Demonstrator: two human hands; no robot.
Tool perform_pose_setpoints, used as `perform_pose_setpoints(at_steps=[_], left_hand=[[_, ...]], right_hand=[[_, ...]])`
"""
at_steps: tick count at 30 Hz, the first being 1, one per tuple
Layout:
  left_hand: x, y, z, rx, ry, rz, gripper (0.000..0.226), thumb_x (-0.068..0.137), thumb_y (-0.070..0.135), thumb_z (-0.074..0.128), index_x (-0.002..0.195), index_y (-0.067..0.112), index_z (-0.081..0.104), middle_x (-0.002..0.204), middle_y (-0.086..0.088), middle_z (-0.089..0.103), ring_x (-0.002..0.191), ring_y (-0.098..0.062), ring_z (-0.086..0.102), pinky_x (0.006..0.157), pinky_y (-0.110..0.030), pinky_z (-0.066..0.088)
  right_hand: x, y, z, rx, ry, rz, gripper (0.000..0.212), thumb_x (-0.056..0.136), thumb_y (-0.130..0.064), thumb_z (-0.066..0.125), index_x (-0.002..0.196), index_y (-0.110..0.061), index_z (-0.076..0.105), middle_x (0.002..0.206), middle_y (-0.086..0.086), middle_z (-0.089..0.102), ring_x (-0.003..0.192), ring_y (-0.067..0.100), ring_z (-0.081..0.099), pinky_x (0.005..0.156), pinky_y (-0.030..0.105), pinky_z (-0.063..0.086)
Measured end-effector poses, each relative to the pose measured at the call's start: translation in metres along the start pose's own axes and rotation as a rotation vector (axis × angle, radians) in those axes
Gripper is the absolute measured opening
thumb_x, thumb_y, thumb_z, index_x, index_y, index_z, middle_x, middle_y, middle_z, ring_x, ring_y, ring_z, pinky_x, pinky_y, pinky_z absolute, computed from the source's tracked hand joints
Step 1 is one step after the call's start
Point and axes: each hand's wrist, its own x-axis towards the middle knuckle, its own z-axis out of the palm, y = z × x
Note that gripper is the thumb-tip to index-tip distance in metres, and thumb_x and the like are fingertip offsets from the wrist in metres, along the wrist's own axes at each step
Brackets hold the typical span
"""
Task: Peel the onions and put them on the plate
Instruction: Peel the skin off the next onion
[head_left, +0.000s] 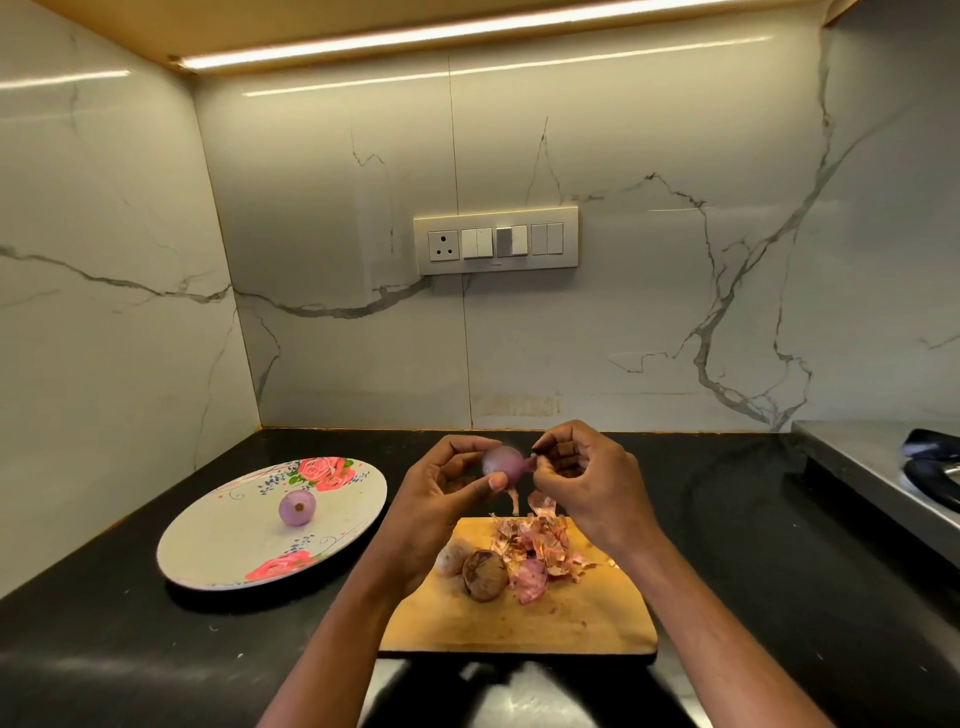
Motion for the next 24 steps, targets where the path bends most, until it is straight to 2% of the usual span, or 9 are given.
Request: perform_pose_setpoints(at_steps=[3, 8, 11, 14, 16, 20, 22, 24], left_hand=[[0.0, -0.001, 0.002, -0.039, -0.033, -0.025, 0.044, 0.079, 0.02, 0.074, 0.121, 0.019, 0.063, 0.118, 0.0, 0.07, 0.114, -0.022, 0.066, 0.094, -0.038, 0.056], [0.0, 0.004, -0.002, -0.354, -0.018, -0.054, 0.046, 0.082, 0.008, 0.065, 0.127, 0.012, 0.06, 0.12, -0.008, 0.071, 0.114, -0.026, 0.067, 0.085, -0.028, 0.059], [0.002, 0.005, -0.005, -0.435, 0.035, -0.06, 0.046, 0.081, 0.007, 0.064, 0.127, 0.013, 0.061, 0.121, -0.01, 0.071, 0.113, -0.029, 0.068, 0.089, -0.031, 0.059], [0.003, 0.003, -0.004, -0.428, 0.048, -0.08, 0.046, 0.082, 0.008, 0.064, 0.128, 0.013, 0.061, 0.121, -0.012, 0.07, 0.11, -0.03, 0.069, 0.09, -0.033, 0.059], [0.003, 0.001, -0.003, -0.377, 0.05, -0.087, 0.045, 0.084, 0.009, 0.063, 0.128, 0.013, 0.061, 0.122, -0.011, 0.069, 0.111, -0.029, 0.069, 0.088, -0.031, 0.059], [0.004, -0.001, -0.003, -0.277, 0.038, -0.102, 0.042, 0.084, 0.014, 0.065, 0.126, 0.016, 0.063, 0.12, -0.008, 0.07, 0.111, -0.023, 0.068, 0.084, -0.027, 0.056], [0.004, -0.001, -0.002, -0.228, 0.036, -0.107, 0.045, 0.08, 0.02, 0.068, 0.125, 0.019, 0.063, 0.117, -0.005, 0.072, 0.109, -0.02, 0.069, 0.083, -0.027, 0.055], [0.004, -0.002, 0.0, -0.16, 0.024, -0.099, 0.045, 0.082, 0.025, 0.069, 0.126, 0.02, 0.063, 0.116, -0.002, 0.073, 0.109, -0.018, 0.069, 0.084, -0.029, 0.054]], right_hand=[[0.001, 0.003, 0.0, -0.013, -0.02, 0.015, 0.016, 0.089, -0.016, 0.072, 0.097, -0.029, 0.067, 0.089, -0.014, 0.07, 0.086, -0.007, 0.065, 0.069, 0.011, 0.054], [0.002, 0.01, -0.003, -0.04, -0.027, 0.084, 0.012, 0.087, -0.022, 0.076, 0.096, -0.027, 0.07, 0.087, -0.014, 0.071, 0.083, -0.007, 0.065, 0.067, 0.013, 0.054], [0.0, 0.014, -0.007, -0.087, -0.182, 0.157, 0.012, 0.09, -0.025, 0.073, 0.102, -0.027, 0.073, 0.091, -0.015, 0.072, 0.085, -0.006, 0.066, 0.069, 0.012, 0.051], [0.001, 0.01, -0.003, -0.206, -0.355, 0.137, 0.014, 0.096, -0.029, 0.064, 0.106, -0.03, 0.075, 0.097, -0.018, 0.069, 0.09, -0.003, 0.063, 0.071, 0.01, 0.045], [0.0, 0.006, 0.0, -0.285, -0.392, 0.104, 0.016, 0.097, -0.033, 0.063, 0.107, -0.029, 0.075, 0.099, -0.018, 0.064, 0.089, -0.003, 0.059, 0.069, 0.009, 0.043], [0.001, 0.002, -0.003, -0.168, -0.195, -0.001, 0.019, 0.095, -0.029, 0.067, 0.113, -0.03, 0.072, 0.101, -0.018, 0.07, 0.092, -0.005, 0.064, 0.079, 0.012, 0.052], [0.001, -0.003, -0.003, -0.089, -0.106, -0.049, 0.022, 0.094, -0.031, 0.068, 0.116, -0.03, 0.072, 0.102, -0.019, 0.071, 0.094, -0.008, 0.064, 0.077, 0.008, 0.051], [0.0, -0.006, -0.001, -0.071, -0.083, -0.104, 0.026, 0.091, -0.034, 0.069, 0.117, -0.03, 0.073, 0.103, -0.021, 0.07, 0.097, -0.009, 0.064, 0.078, 0.006, 0.05]])
